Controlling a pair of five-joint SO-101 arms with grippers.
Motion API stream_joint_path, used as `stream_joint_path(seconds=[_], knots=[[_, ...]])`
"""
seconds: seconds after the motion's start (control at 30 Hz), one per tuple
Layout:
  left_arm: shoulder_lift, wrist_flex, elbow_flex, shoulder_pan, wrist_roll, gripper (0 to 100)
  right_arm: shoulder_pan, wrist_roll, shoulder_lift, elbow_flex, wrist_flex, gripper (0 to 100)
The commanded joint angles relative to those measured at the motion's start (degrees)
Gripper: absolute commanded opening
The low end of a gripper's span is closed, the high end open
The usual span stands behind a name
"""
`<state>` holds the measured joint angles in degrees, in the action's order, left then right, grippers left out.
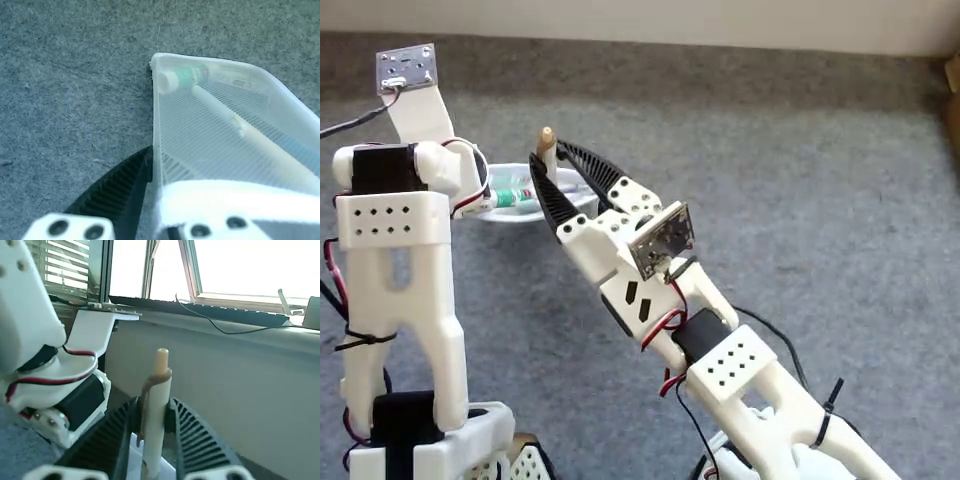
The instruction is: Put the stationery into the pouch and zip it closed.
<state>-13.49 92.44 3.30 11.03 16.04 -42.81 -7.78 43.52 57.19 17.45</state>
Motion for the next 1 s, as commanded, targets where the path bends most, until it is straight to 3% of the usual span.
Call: stream_joint_path(seconds=[0.0, 0.2, 0.4, 0.8, 0.97], knots=[[-0.8, -0.6, -0.4, 0.6, -0.5, 1, 0.5, -0.3, 0.4, -1.0, -9.0, 0.5], [-0.7, -0.9, -0.4, 0.6, -0.5, 1, 0.4, -0.3, 5.4, -3.7, -22.4, 0.5], [-0.7, -0.9, -0.4, 0.6, -0.5, 1, 0.4, 5.7, 6.6, -8.4, -32.4, 0.6], [-0.6, -0.5, -0.4, 0.6, -0.5, 1, -2.2, 5.8, 6.7, -10.6, -38.3, 0.9], [-0.5, -0.5, -0.4, 0.6, -0.5, 1, -2.3, 6.2, 6.8, -14.7, -45.5, 13.0]])
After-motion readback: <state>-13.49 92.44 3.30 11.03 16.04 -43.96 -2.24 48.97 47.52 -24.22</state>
